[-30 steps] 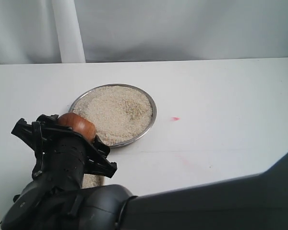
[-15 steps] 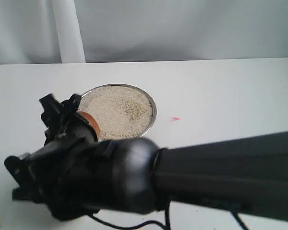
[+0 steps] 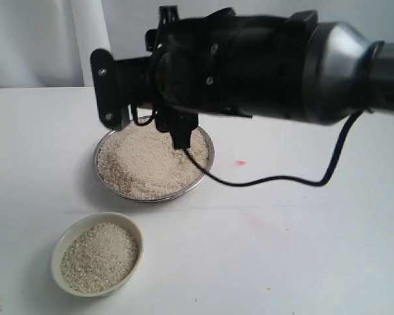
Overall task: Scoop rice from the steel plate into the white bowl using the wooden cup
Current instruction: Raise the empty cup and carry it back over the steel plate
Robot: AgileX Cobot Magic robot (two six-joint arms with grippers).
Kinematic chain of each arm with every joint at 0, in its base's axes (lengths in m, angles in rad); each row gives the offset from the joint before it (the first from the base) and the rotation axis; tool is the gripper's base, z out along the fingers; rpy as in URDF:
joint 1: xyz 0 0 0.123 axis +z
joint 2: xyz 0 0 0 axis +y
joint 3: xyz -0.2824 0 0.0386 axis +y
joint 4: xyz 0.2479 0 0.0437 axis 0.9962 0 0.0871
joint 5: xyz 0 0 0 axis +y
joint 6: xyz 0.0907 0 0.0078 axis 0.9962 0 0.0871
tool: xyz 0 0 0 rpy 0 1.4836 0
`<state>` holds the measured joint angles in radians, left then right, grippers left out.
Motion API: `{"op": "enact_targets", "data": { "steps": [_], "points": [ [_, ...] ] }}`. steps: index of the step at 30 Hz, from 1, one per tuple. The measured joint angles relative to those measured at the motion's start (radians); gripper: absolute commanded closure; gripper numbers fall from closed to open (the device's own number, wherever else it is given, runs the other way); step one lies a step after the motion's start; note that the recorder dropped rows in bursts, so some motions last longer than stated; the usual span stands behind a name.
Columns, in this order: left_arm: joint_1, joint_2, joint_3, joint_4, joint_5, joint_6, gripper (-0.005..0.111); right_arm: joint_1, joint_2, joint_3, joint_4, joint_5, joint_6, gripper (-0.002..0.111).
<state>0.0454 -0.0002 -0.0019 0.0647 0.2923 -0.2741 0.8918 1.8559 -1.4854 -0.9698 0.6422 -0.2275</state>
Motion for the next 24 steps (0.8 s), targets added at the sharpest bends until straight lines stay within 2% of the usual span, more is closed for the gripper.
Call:
{"op": "enact_targets", "data": {
  "steps": [5, 9, 18, 24],
  "points": [
    [0.0, 0.0, 0.0, 0.0, 0.0, 0.0, 0.107, -0.082, 0.011, -0.101, 0.107, 0.035, -0.119, 0.108],
    [0.0, 0.0, 0.0, 0.0, 0.0, 0.0, 0.107, -0.116, 0.085, -0.218, 0.132, 0.141, -0.232, 0.108],
    [0.0, 0.0, 0.0, 0.0, 0.0, 0.0, 0.107, -0.127, 0.355, -0.481, 0.153, 0.302, -0.453, 0.108],
    [0.0, 0.0, 0.0, 0.0, 0.0, 0.0, 0.107, -0.127, 0.479, -0.568, 0.155, 0.32, -0.534, 0.108]
  ]
}}
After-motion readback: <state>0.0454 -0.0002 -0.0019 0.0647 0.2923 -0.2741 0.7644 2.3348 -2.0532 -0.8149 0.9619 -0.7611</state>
